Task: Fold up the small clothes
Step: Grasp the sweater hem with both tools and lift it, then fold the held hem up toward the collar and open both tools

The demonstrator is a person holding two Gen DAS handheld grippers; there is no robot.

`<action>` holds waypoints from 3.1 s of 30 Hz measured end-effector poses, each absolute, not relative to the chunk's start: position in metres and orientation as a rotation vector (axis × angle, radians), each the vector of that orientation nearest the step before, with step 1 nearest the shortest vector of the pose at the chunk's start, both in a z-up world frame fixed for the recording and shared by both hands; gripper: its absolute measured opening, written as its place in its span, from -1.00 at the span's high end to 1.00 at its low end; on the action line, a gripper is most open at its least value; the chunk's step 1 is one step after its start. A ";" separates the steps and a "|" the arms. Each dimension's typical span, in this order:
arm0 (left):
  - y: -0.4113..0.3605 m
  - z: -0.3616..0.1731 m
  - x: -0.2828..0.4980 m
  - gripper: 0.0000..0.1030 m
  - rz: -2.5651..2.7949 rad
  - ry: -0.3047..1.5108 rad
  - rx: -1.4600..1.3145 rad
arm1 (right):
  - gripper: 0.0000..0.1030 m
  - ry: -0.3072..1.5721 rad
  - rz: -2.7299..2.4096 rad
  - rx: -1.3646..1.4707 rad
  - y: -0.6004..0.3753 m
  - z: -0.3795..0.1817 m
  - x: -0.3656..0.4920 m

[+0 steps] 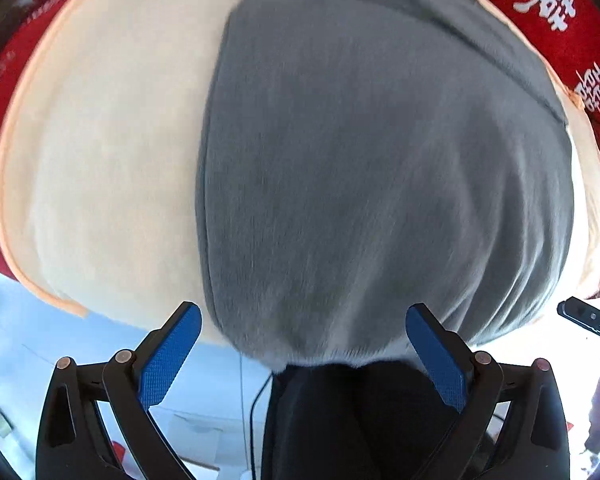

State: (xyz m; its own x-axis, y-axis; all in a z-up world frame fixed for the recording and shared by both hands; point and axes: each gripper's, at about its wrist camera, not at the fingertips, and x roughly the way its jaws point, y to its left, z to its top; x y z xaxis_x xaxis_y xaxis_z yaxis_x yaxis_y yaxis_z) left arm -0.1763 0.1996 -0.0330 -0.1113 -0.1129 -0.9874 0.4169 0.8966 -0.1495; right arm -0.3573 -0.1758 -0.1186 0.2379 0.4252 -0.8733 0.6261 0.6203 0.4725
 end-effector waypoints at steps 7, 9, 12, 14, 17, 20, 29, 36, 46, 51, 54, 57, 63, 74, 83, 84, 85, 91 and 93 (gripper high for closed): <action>0.196 -0.082 -0.196 -0.99 -0.498 1.703 0.167 | -0.45 1.463 -0.152 0.964 -0.159 -0.174 -0.382; 0.201 -0.091 -0.205 -0.99 -0.501 1.719 0.147 | -0.45 1.458 -0.143 0.954 -0.154 -0.185 -0.386; 0.201 -0.100 -0.207 -0.99 -0.511 1.731 0.119 | -0.44 1.437 -0.123 0.953 -0.150 -0.199 -0.386; 0.197 -0.104 -0.214 -0.80 -0.520 1.736 0.105 | -0.25 1.432 -0.110 0.984 -0.146 -0.206 -0.387; 0.207 -0.107 -0.221 -0.10 -0.541 1.760 0.079 | 0.82 1.434 -0.094 1.046 -0.140 -0.205 -0.388; 0.213 -0.101 -0.230 0.72 -0.618 1.775 0.052 | 0.86 1.376 -0.074 1.113 -0.140 -0.187 -0.394; 0.220 -0.010 -0.194 0.72 -0.779 1.649 -0.158 | 0.91 1.123 0.017 1.227 -0.175 -0.095 -0.372; 0.191 0.028 -0.084 0.72 -0.791 1.469 -0.264 | 0.91 0.916 -0.001 1.257 -0.238 -0.052 -0.308; 0.128 0.024 0.003 0.72 -0.757 1.382 -0.198 | 0.91 0.961 -0.058 1.186 -0.289 -0.053 -0.230; 0.099 0.014 0.004 0.72 -0.722 1.366 -0.027 | 0.91 1.045 -0.079 1.178 -0.296 -0.079 -0.222; 0.087 0.009 -0.008 0.28 -0.711 1.369 0.177 | 0.91 1.081 -0.079 1.196 -0.296 -0.094 -0.222; 0.083 0.000 -0.021 -0.63 -0.686 1.346 0.319 | 0.91 1.090 -0.073 1.221 -0.298 -0.100 -0.225; 0.065 -0.032 -0.015 -0.14 -0.704 1.426 0.361 | 0.91 1.099 -0.067 1.245 -0.299 -0.103 -0.221; 0.080 0.032 0.018 0.87 -0.788 1.353 0.122 | 0.91 0.953 -0.001 1.240 -0.317 -0.050 -0.209; 0.037 0.036 0.103 0.87 -0.685 1.214 0.056 | 0.91 0.881 -0.044 1.211 -0.376 -0.038 -0.141; 0.030 0.030 0.110 0.87 -0.670 1.212 0.060 | 0.91 0.883 -0.051 1.210 -0.381 -0.043 -0.134; 0.022 0.021 0.117 0.87 -0.655 1.213 0.066 | 0.91 0.890 -0.066 1.204 -0.388 -0.050 -0.124; -0.018 -0.033 0.144 0.87 -0.543 1.238 0.124 | 0.91 0.938 -0.134 1.218 -0.408 -0.094 -0.089; -0.023 -0.049 0.145 0.87 -0.487 1.248 0.159 | 0.91 0.969 -0.165 1.224 -0.411 -0.114 -0.083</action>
State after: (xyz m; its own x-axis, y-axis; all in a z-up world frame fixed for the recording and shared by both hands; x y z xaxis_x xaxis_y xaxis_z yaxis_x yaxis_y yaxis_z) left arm 0.1449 -0.0228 -0.0493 0.2306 -0.2673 -0.9356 0.4376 0.8873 -0.1457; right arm -0.0829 -0.4112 -0.1135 0.6085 0.3758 -0.6989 0.5857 0.3815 0.7151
